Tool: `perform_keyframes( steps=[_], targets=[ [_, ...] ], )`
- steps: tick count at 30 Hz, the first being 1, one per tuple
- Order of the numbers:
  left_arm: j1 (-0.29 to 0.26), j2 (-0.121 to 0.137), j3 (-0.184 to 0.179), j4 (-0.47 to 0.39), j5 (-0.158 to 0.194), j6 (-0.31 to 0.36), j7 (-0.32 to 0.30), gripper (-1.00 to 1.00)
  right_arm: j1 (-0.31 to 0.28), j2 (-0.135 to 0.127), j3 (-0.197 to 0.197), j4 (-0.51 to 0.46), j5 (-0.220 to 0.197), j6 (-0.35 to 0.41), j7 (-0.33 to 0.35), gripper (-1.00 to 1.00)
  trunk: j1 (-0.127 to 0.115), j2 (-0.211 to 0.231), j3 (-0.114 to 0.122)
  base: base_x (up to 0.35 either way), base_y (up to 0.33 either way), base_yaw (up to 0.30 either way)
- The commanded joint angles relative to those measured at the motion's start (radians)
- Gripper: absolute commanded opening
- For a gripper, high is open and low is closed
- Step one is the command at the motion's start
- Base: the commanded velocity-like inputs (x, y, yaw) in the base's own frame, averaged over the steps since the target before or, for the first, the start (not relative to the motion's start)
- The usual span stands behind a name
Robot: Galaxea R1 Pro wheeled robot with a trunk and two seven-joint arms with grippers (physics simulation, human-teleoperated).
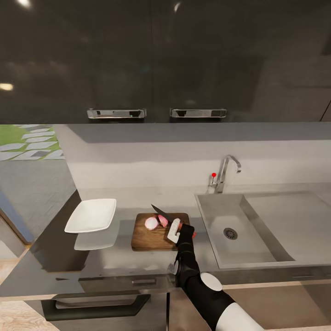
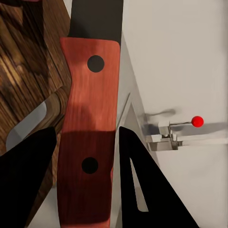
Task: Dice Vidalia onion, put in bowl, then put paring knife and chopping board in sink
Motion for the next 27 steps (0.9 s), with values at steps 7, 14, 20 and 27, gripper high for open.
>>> perform_keyframes(
  steps=[7,14,20,27],
  targets=[
    [-0.001,0.001,-0.008,0.001,0.01,-0.003,-0.003,1.0,-0.001,0.0,0.003,0.001,-0.007,0.007,-0.001,-1.0,0.001,-0.002,-0.002,0.0,0.0,0.0],
    [-0.001,0.0,-0.008,0.001,0.01,-0.003,-0.003,1.0,0.0,0.0,0.003,0.002,-0.007,0.007,-0.001,-1.0,0.001,-0.002,-0.003,0.0,0.0,0.0],
    [-0.001,0.0,-0.008,0.001,0.01,-0.003,-0.003,1.0,-0.001,0.0,0.003,0.001,-0.007,0.007,-0.001,-1.0,0.001,-0.002,-0.009,0.0,0.0,0.0],
    [-0.001,0.0,-0.008,0.001,0.01,-0.003,-0.003,1.0,-0.001,0.0,0.003,0.002,-0.007,0.007,-0.001,-1.0,0.001,-0.002,-0.018,0.0,0.0,0.0]
  ],
)
